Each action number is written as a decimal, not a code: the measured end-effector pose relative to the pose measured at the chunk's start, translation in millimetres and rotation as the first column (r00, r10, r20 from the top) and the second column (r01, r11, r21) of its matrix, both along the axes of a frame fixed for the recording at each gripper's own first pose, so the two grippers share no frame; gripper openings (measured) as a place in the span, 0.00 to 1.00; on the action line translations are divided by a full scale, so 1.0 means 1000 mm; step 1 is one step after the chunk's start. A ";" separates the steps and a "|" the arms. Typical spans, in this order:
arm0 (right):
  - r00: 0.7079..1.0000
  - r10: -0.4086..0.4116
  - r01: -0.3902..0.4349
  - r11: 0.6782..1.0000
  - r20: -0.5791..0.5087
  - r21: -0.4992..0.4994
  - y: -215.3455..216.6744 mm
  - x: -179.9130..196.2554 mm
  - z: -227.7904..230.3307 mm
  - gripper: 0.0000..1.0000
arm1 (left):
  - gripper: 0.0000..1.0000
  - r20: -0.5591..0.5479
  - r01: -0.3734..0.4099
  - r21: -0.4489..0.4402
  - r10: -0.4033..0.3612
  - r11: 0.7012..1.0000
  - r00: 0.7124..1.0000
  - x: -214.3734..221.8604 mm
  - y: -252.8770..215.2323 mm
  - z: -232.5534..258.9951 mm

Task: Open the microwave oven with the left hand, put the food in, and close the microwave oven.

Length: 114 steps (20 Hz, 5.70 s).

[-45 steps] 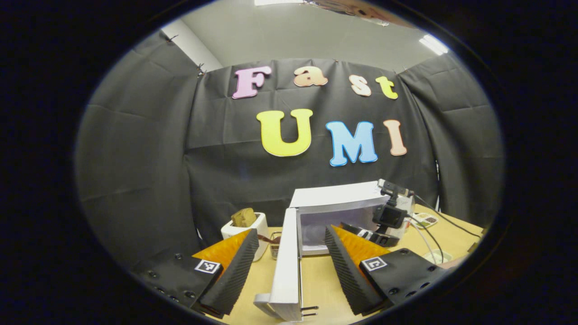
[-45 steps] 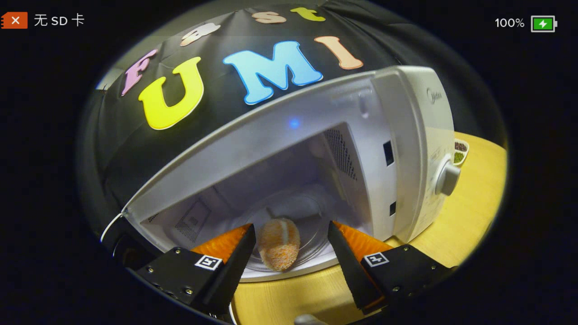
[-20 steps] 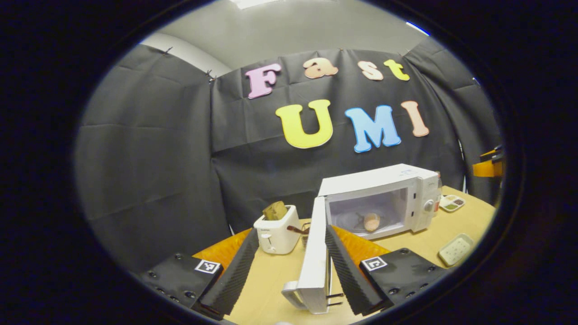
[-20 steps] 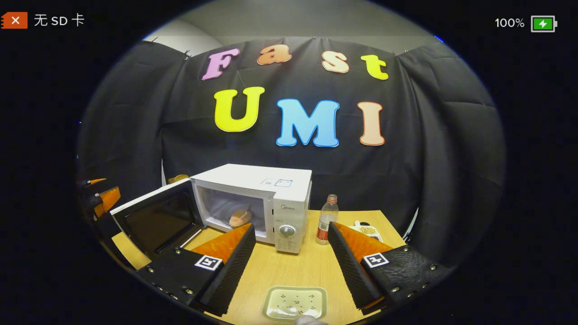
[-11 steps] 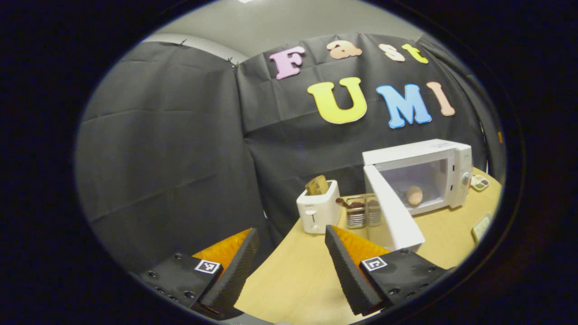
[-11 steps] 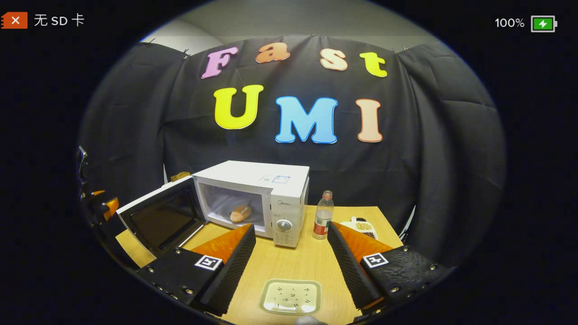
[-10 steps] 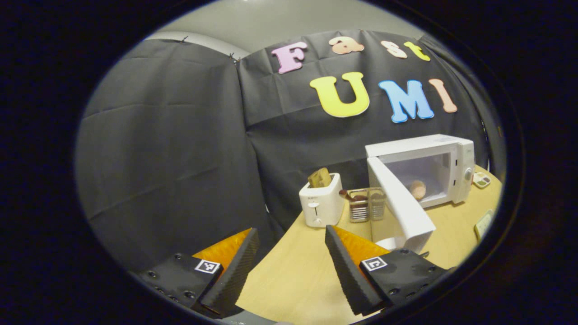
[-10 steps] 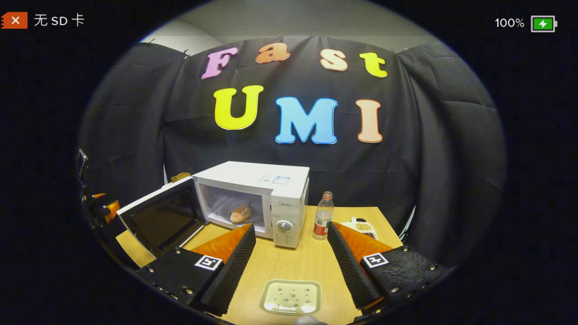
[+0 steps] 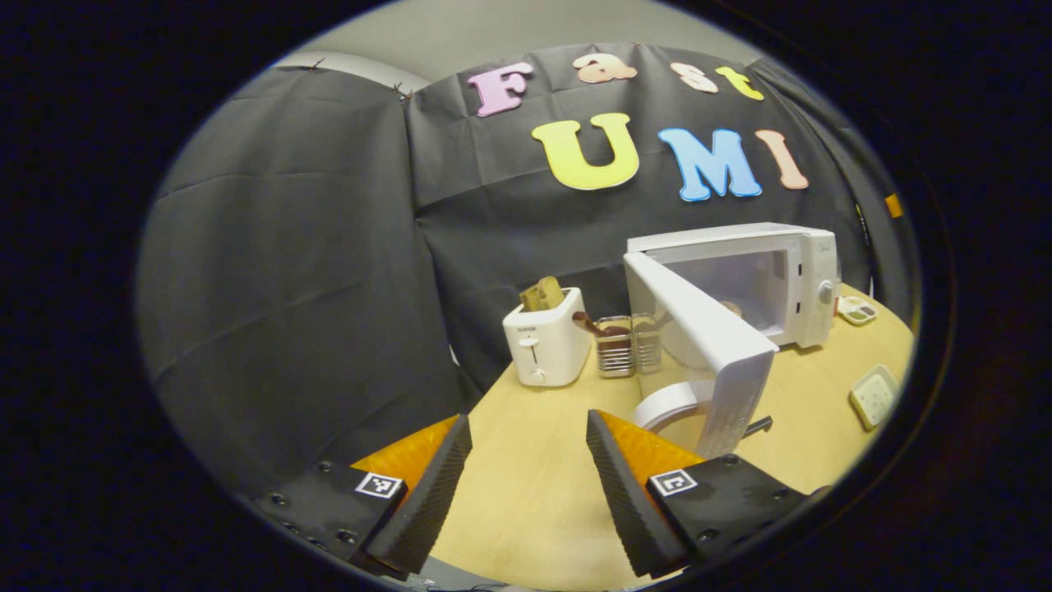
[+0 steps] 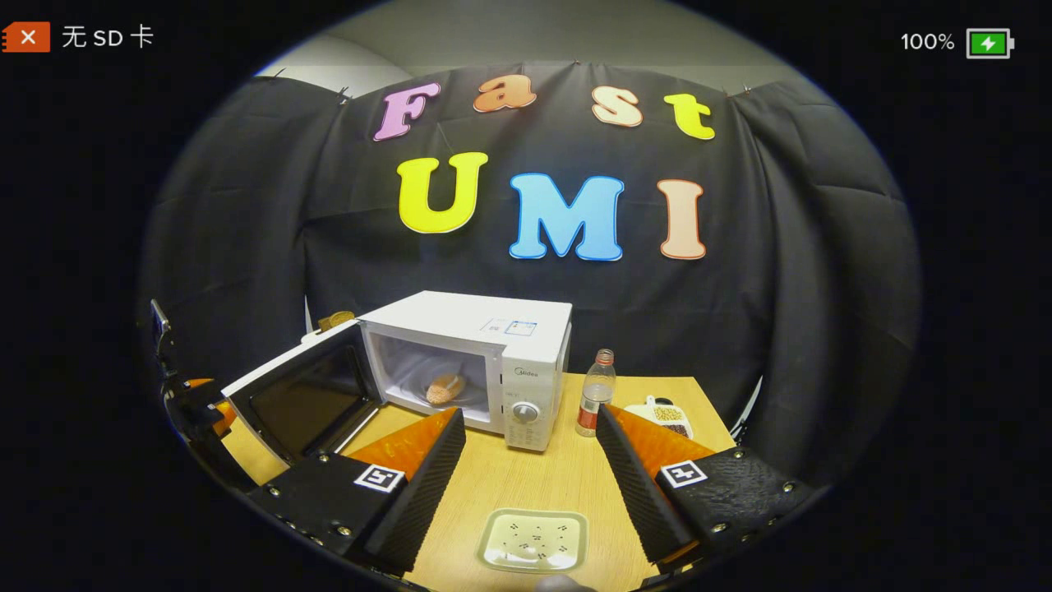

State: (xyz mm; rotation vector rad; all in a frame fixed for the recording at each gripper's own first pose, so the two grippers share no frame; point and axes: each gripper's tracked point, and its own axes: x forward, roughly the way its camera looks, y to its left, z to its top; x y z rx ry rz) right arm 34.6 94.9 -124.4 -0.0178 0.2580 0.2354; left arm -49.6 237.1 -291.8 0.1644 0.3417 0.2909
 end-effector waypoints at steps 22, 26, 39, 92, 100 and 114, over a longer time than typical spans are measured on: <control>0.988 -0.145 0.145 0.989 -0.061 0.001 -0.105 -0.013 -0.005 0.97 | 0.94 0.025 0.433 -0.063 -0.432 0.899 0.902 0.099 -0.273 -0.005; 0.979 -0.185 0.187 0.982 -0.084 0.012 -0.121 -0.012 -0.012 0.97 | 0.97 0.025 0.461 -0.055 -0.460 0.886 0.888 0.136 -0.297 -0.012; 0.954 -0.263 0.267 0.964 -0.145 0.010 -0.150 -0.007 -0.033 0.97 | 0.96 0.085 0.473 -0.066 -0.467 0.879 0.880 0.232 -0.360 -0.014; 0.964 -0.172 0.158 0.984 0.201 0.083 -0.120 -0.005 0.152 0.97 | 0.99 0.412 0.266 -0.095 -0.206 0.959 0.888 0.047 -0.216 0.349; 0.963 -0.173 0.163 0.984 0.207 0.065 -0.114 -0.010 0.151 0.97 | 0.97 0.405 0.255 -0.106 -0.193 0.961 0.894 0.044 -0.202 0.341; 0.959 -0.183 0.171 0.982 0.215 0.076 -0.120 -0.016 0.151 0.97 | 0.99 0.394 0.256 -0.063 -0.212 0.965 0.894 0.037 -0.206 0.338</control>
